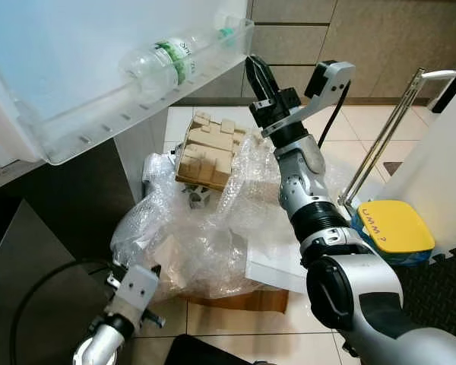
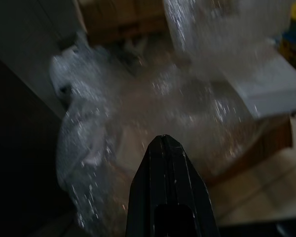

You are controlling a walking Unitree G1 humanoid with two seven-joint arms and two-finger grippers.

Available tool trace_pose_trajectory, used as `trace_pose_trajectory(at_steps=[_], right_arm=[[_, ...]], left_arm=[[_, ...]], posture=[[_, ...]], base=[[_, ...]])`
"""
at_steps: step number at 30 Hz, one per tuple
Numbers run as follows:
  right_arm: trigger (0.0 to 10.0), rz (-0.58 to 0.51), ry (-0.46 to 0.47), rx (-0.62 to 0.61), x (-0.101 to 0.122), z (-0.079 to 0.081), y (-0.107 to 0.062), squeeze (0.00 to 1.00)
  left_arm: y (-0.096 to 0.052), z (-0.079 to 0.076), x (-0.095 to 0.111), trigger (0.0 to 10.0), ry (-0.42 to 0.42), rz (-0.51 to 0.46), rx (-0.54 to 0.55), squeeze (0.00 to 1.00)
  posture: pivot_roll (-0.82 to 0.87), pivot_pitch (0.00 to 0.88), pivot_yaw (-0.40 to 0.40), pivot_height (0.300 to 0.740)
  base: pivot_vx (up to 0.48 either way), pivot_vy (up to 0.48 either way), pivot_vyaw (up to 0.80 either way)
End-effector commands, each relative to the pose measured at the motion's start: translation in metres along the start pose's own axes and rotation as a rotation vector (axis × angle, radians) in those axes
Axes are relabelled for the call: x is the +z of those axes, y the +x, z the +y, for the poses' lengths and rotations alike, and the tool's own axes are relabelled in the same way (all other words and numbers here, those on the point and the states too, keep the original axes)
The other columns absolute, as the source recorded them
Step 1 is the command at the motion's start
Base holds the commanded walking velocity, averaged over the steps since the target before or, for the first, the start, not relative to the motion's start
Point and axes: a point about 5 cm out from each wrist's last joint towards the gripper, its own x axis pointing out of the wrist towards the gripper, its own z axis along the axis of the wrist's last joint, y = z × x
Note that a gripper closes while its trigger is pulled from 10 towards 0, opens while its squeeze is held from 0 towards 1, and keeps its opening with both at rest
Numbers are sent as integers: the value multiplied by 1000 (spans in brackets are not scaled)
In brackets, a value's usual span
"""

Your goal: Restocking fridge

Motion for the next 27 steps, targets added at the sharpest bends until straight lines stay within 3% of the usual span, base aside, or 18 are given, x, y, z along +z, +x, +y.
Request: trace_pose_trajectory(at_steps=[1, 17, 24, 27], right_arm=[[10000, -25, 17, 26, 3, 6, 6, 0], [10000, -9, 57, 39, -4, 16, 12, 0], [10000, 78, 126, 24, -17, 29, 26, 0], [10000, 211, 164, 44, -30, 48, 39, 0]], left_arm=[[-4, -4, -9, 10000, 19, 33, -18, 0], [0, -6, -15, 10000, 12, 39, -24, 0], [0, -4, -18, 10000, 15, 49, -22, 0], [2, -3, -20, 10000, 16, 54, -20, 0]], posture=[[-52, 132, -23, 740], [-44, 120, -25, 740], [-43, 119, -25, 740], [-44, 114, -24, 740]], base=[[0, 0, 0], [0, 0, 0], [0, 0, 0], [0, 0, 0]])
